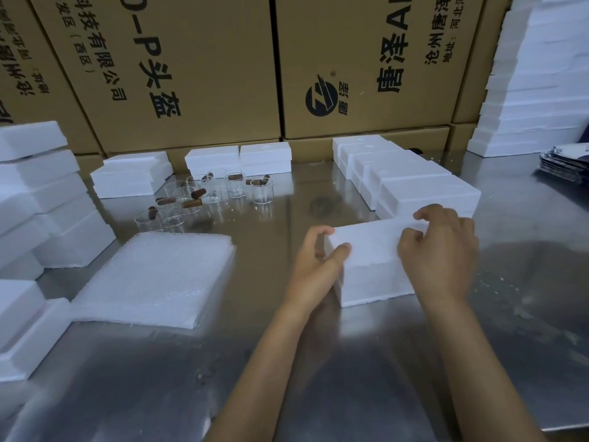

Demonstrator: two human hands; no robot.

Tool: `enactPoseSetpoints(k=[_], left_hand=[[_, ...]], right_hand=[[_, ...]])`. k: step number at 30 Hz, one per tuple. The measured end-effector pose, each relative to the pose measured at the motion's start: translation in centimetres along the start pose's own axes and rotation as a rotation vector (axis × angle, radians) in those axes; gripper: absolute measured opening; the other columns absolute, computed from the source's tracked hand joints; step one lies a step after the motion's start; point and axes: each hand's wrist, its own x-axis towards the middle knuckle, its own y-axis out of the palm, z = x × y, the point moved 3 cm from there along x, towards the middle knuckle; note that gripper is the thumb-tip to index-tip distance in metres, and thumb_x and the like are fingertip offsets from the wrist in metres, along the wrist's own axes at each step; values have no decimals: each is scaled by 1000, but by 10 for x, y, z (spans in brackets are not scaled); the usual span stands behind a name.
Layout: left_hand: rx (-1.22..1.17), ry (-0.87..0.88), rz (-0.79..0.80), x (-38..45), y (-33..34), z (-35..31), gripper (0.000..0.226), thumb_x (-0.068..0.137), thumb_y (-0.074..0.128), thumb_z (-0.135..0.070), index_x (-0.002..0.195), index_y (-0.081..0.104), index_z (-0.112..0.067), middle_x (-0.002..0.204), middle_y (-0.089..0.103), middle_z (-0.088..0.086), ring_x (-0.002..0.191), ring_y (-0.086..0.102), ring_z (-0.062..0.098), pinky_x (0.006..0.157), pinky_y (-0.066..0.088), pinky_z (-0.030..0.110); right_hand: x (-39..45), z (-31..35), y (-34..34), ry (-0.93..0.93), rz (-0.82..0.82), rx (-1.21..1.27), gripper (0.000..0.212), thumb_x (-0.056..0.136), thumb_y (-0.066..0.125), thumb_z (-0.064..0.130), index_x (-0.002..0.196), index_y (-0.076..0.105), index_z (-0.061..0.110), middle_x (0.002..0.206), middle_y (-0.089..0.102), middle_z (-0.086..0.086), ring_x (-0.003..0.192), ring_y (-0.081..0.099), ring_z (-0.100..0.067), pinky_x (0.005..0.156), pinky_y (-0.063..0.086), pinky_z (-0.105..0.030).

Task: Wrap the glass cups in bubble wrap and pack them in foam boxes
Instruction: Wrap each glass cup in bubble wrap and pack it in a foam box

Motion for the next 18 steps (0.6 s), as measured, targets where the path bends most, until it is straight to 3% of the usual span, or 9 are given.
enactPoseSetpoints(k=[2,4,6,8,10,12,14,18], left_hand=[[-8,12,14,2,25,-1,22,88,72,-30,103,57,-37,79,59,-6,74,57,18,71,49,35],[-21,34,46,3,48,-5,25,82,70,-31,101,56,-38,74,56,-3,70,51,22,68,42,37],[-44,52,94,5,65,-7,27,77,65,-33,103,57,-38,82,64,5,74,56,28,72,46,42],[-132,9,156,11,74,-4,25,84,67,-34,108,64,-37,102,74,6,94,70,30,87,55,47],[-225,-51,224,18,78,2,25,93,59,-30,115,67,-39,109,76,-8,103,72,14,93,58,39],[-276,-104,233,27,80,10,37,99,45,-21,125,63,-41,101,76,-12,92,73,5,79,60,27],[-349,-186,212,36,84,17,41,102,39,-16,136,54,-34,100,71,-1,87,70,10,70,58,25],[-429,-287,253,47,95,20,29,106,41,-25,134,49,-23,128,60,10,103,68,18,75,58,30]], right_hand=[[0,8,0,-109,40,-34,23,84,59,8,106,68,9,105,68,-13,101,54,-36,84,40,-42],[-4,17,5,-182,94,7,16,87,57,13,96,71,11,94,70,-10,93,55,-33,77,40,-39],[-6,18,11,-215,105,11,20,90,53,19,93,72,12,93,70,-7,92,54,-30,78,39,-39],[-3,10,15,-202,93,-32,24,90,54,28,97,72,15,99,68,-5,96,52,-27,82,37,-39],[1,-1,18,-171,81,-65,27,88,57,38,102,71,20,106,65,-1,101,51,-26,85,34,-38],[3,-11,21,-186,72,-103,30,86,62,44,107,68,22,111,62,1,106,50,-25,87,33,-37],[5,-20,23,-247,81,-170,33,81,70,34,111,64,22,115,59,0,108,49,-26,87,30,-36],[12,-35,24,-249,103,-264,48,68,71,9,114,60,17,119,56,-4,112,47,-29,87,26,-35]])
